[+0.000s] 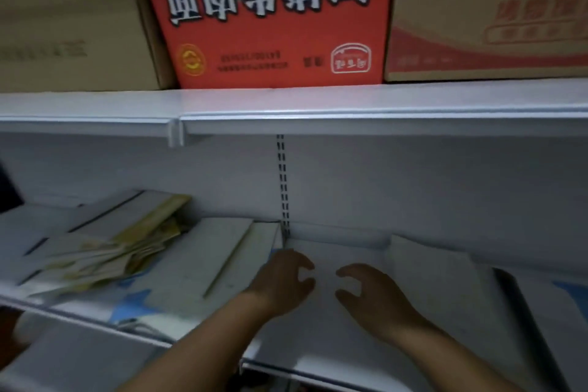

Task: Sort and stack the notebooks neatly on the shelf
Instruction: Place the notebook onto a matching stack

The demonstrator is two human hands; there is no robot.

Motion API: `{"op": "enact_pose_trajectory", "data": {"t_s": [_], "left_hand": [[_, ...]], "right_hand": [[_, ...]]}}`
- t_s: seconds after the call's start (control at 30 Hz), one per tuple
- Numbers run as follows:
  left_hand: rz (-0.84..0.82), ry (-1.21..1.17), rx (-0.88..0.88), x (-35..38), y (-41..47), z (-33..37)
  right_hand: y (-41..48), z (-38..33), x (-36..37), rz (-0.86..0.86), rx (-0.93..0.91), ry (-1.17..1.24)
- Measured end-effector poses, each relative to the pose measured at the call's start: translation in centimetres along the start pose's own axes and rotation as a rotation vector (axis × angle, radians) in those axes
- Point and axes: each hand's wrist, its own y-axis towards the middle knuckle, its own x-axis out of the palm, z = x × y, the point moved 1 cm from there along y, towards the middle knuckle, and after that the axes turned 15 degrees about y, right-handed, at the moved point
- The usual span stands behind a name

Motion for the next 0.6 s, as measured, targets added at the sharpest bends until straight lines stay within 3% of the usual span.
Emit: {"op": "enact_pose_trajectory", "data": {"t_s": [0.17,0.23,0.3,0.4,0.6], "left_hand": [[0.142,-0.012,-0.223,-3.1,-1.8,-10.5],[-0.012,0.101,-0.28,-2.7,-2.4,-13.6],[-0.183,0.276,-0.239,-1.8,-2.8,-14.6],[-0.164,0.285,-0.181,-1.2,-3.3,-14.1],[-0.139,-0.008,-0.104,-1.8,-4.3,-12.5]], "right_hand": [[3.2,-4.5,6.6,-0.082,0.02,0.167],[4.3,-5.9,9.0,-0.113,0.069,0.318],[5.2,-7.1,11.1,-0.138,0.215,0.618],[5.9,-8.4,12.6,-0.133,0.396,0.912],[6.6,-8.8,13.3,-0.178,0.5,0.955]]}}
